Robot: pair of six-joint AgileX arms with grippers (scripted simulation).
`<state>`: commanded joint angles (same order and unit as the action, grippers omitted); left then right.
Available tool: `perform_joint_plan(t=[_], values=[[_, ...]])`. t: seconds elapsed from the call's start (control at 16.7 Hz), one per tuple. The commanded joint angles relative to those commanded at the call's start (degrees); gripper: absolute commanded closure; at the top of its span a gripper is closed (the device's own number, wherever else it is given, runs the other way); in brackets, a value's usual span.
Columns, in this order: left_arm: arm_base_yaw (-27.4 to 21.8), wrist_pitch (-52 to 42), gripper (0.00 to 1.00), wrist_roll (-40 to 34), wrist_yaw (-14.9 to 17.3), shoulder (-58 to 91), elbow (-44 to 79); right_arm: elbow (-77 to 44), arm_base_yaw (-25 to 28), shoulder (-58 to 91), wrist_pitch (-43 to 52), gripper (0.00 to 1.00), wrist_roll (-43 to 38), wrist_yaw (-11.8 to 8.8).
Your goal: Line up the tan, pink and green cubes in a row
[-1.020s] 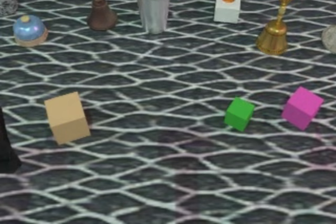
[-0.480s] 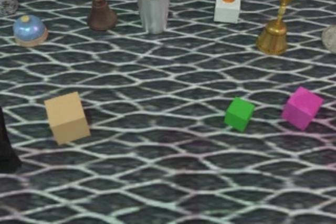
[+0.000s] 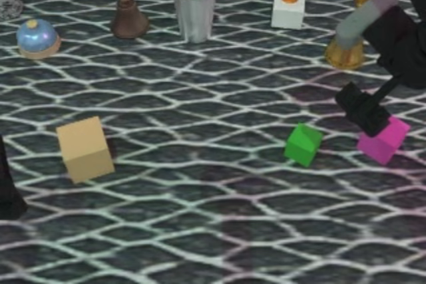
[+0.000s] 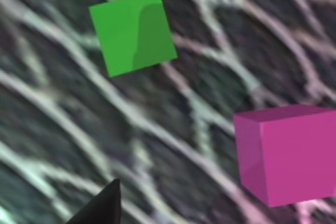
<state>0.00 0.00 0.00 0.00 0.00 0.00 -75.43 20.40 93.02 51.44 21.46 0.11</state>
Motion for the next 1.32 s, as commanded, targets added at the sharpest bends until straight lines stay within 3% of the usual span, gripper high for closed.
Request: perform_joint_plan(t=[0.36,0.66,1.02,1.32], values=[[0.0,0.0,0.0,0.0,0.0,0.0,0.0,-20.9,5.4,24.3,13.2,0.0,5.7,0.0],[0.0,0.0,0.0,0.0,0.0,0.0,0.0,-28.1,7.2,31.8,17.2,0.0,7.6,0.0],[0.0,0.0,0.0,0.0,0.0,0.0,0.0,-27.1,7.0,32.0,16.2,0.0,7.7,0.1],[0.0,0.0,0.0,0.0,0.0,0.0,0.0,-20.1,7.2,35.7,4.8,0.0,7.5,0.1]])
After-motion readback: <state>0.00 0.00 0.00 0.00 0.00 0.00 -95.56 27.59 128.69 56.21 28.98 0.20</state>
